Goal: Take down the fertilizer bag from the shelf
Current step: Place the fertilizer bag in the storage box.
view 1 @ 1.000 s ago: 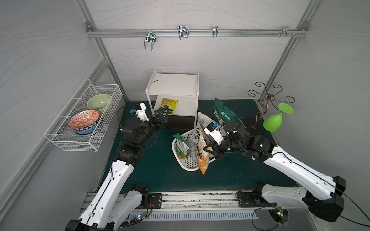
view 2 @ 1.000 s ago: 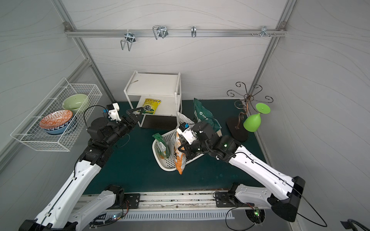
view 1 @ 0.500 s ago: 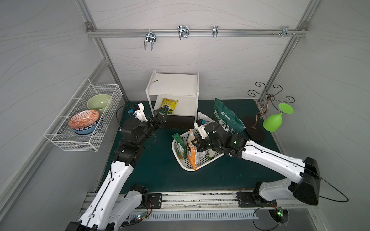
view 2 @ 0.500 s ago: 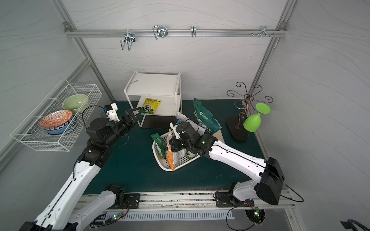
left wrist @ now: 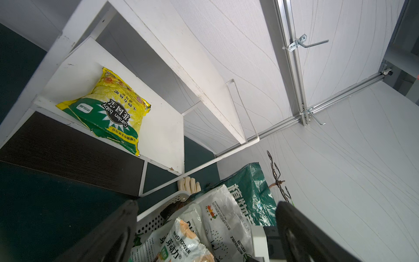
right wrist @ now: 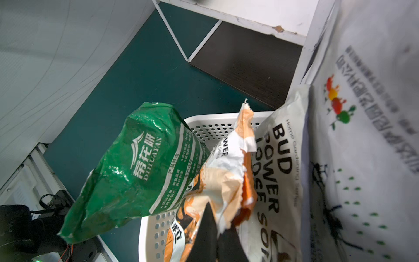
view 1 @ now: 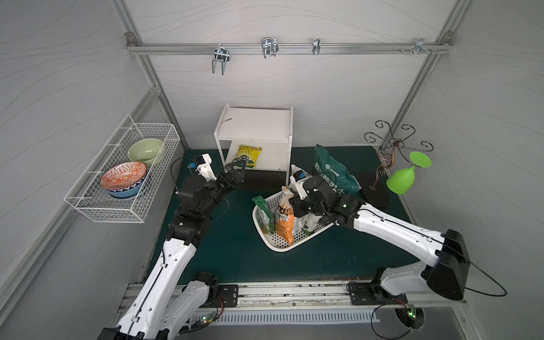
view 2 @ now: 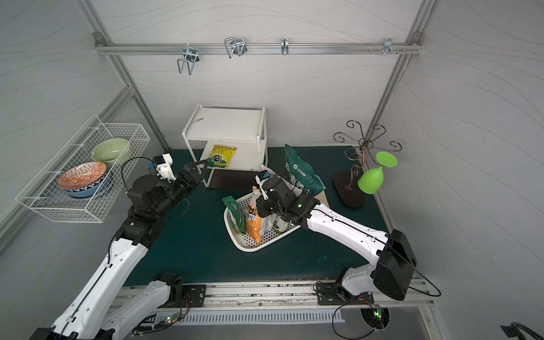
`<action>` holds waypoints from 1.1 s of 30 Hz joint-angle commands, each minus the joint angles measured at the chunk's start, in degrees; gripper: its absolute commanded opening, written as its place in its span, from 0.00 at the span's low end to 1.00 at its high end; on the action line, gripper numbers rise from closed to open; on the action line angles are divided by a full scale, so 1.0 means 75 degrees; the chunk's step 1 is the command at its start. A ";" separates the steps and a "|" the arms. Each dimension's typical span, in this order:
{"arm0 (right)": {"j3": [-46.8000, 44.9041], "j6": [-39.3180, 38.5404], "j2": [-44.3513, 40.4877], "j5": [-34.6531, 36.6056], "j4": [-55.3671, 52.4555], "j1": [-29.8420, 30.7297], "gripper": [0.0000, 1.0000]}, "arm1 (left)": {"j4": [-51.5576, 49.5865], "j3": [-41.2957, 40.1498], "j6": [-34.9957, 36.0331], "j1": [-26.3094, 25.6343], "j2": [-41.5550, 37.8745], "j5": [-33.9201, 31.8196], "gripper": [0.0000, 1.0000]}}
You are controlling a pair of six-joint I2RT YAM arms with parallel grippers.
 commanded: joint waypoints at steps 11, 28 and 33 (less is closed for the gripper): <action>-0.2079 0.0142 -0.1356 0.0188 0.0695 0.0719 0.13 | 0.0506 -0.0113 0.0332 0.0058 -0.0184 -0.0129 0.99; -0.1353 0.0067 -0.1520 -0.2128 -0.2147 0.0906 0.74 | 0.0580 -0.0160 0.0278 0.0094 -0.0097 -0.0086 0.99; -0.1280 -0.0051 -0.1040 -0.2374 -0.1944 0.0920 0.32 | 0.0507 -0.0070 0.0293 0.0141 -0.0043 -0.0161 0.99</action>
